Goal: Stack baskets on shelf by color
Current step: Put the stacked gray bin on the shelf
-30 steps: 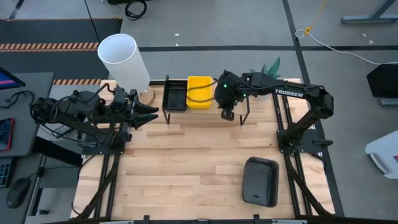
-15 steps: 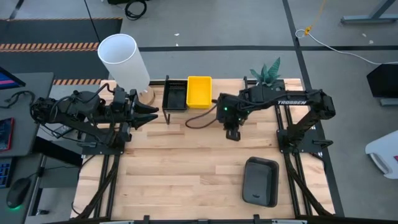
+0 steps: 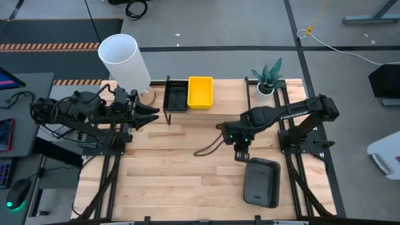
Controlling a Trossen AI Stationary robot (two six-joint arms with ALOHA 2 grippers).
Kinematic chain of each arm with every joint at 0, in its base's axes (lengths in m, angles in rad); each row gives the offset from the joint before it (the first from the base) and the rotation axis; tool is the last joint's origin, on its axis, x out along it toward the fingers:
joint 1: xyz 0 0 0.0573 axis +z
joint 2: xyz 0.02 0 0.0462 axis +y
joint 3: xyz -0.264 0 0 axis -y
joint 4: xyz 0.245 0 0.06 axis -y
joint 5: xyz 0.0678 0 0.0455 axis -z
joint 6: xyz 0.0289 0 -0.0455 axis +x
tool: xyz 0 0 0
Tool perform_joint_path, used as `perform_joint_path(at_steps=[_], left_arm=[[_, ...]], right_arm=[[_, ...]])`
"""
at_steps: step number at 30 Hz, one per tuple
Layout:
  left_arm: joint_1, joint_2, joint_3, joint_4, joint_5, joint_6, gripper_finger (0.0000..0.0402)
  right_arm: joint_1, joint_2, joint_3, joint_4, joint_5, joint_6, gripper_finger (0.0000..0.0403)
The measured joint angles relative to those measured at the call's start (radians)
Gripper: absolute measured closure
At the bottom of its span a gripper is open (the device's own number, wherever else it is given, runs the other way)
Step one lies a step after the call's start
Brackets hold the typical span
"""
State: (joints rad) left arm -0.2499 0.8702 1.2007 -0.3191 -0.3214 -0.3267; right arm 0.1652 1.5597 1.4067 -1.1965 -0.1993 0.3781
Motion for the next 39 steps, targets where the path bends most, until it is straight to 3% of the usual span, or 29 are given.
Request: perform_joint_path(at_steps=[5, 14, 21, 32, 39], left_arm=[[0.000, 0.000, 0.000, 0.000, 0.000, 0.000, 0.0285], [0.000, 0.000, 0.000, 0.000, 0.000, 0.000, 0.0285], [0.000, 0.000, 0.000, 0.000, 0.000, 0.000, 0.0285], [0.000, 0.000, 0.000, 0.000, 0.000, -0.002, 0.0285], [0.000, 0.000, 0.000, 0.000, 0.000, -0.003, 0.0285]], right_arm=[[0.062, -0.042, -0.001, -0.041, -0.007, 0.043, 0.0297], [0.097, -0.130, -0.001, -0.189, 0.099, 0.143, 0.0211], [0.113, -0.178, -0.008, -0.215, 0.092, 0.176, 0.0186], [0.155, -0.307, -0.339, 0.033, -0.056, 0.321, 0.0183], [0.217, -0.311, -0.437, 0.071, -0.003, 0.347, 0.0183]])
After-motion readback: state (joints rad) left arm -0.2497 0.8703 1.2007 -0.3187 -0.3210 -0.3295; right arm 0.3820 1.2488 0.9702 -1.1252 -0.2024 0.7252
